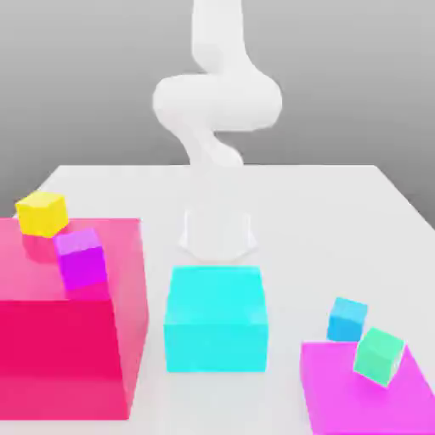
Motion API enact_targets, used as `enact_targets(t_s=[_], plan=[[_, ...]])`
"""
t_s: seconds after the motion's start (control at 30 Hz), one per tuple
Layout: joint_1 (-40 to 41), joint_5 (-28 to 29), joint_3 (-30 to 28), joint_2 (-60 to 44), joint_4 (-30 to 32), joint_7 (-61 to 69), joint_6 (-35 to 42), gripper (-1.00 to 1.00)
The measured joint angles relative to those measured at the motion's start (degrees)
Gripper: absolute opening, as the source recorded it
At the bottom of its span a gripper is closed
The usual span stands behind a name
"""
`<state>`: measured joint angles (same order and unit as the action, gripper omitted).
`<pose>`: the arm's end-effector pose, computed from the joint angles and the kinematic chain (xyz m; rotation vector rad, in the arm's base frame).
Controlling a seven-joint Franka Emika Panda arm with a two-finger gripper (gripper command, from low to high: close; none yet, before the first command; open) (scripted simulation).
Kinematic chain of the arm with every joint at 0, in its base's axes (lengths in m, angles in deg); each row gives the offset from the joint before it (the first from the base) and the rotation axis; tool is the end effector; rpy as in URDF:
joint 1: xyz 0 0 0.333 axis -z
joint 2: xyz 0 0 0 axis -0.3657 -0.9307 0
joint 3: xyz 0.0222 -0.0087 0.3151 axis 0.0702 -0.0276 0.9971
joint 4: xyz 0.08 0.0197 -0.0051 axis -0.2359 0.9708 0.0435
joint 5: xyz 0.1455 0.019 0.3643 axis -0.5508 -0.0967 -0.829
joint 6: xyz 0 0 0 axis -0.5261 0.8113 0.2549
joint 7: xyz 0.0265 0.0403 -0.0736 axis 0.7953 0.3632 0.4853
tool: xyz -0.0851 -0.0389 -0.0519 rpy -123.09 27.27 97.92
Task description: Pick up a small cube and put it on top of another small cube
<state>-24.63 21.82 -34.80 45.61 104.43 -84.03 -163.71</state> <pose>0.3778 0.0246 0.6612 -2.5424 0.9099 -0.9310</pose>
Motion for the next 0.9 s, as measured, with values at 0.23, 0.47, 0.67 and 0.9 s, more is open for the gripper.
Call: enact_targets(t_s=[0.23, 0.47, 0.67, 0.9], plan=[[-9.72, -2.56, 2.48, -15.16, 9.5, 10.53, -9.83, 0.0], [-17.79, -3.36, 7.02, -30.04, 18.82, 19.61, -19.53, 0.0], [-23.06, 1.8, 10.7, -42.61, 25.72, 22.36, -27.96, 0.0], [-28.36, 9.95, 3.37, -56.52, 23.99, 16.87, -39.14, -1.0]])
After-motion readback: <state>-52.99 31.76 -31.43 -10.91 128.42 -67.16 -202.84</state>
